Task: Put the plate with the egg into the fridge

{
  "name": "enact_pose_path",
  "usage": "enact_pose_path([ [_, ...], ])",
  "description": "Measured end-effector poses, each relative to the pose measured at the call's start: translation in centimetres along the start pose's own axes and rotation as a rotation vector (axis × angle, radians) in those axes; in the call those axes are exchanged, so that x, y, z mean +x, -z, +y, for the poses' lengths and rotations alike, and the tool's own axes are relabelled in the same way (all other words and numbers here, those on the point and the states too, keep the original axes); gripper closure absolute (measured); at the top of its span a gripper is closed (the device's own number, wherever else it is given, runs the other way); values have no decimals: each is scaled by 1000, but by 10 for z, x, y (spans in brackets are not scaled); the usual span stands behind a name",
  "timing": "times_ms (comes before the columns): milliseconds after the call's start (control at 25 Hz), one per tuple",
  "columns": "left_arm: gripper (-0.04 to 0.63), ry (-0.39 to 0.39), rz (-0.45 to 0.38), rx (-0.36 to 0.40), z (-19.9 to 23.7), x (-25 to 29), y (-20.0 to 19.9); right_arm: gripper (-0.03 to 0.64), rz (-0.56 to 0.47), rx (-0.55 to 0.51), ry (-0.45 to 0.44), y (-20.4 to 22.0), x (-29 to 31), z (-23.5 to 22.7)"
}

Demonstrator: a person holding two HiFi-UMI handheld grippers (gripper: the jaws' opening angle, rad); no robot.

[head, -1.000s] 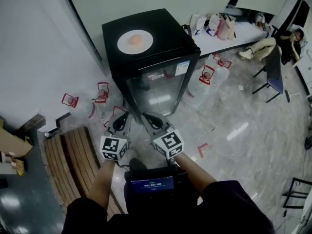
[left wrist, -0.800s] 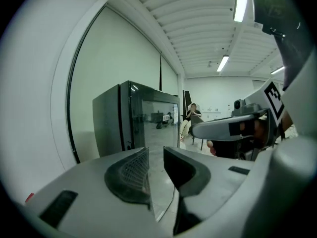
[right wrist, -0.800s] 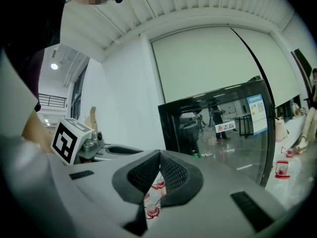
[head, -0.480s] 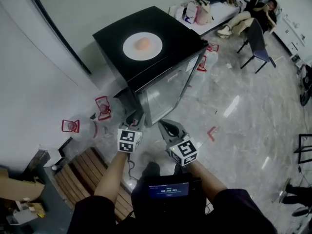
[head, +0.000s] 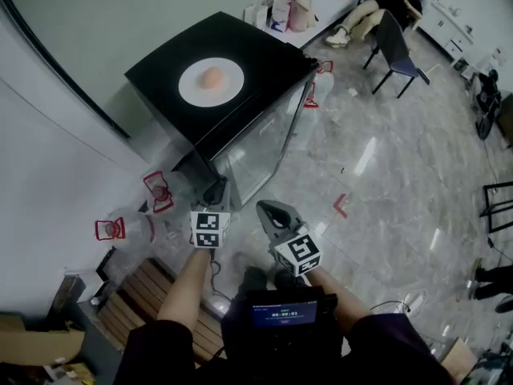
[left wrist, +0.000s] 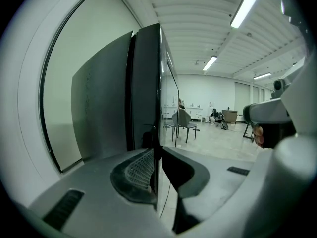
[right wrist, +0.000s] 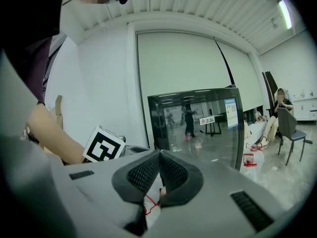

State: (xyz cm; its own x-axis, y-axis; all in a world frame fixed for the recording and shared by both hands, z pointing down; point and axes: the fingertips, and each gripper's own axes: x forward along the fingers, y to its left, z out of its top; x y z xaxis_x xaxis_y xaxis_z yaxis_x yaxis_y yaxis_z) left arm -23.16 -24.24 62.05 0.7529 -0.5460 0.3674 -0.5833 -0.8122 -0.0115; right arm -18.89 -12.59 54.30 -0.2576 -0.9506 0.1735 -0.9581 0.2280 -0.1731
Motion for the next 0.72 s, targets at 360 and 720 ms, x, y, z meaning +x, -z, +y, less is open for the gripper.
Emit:
enact_pose_path([
  [360,541,-33,8,-5,-1,-1,1,608,-3,9,14,4,-2,-2],
  [720,541,-101,24,-75,0,-1,1,609,-14,26,38,8,-19,-6],
])
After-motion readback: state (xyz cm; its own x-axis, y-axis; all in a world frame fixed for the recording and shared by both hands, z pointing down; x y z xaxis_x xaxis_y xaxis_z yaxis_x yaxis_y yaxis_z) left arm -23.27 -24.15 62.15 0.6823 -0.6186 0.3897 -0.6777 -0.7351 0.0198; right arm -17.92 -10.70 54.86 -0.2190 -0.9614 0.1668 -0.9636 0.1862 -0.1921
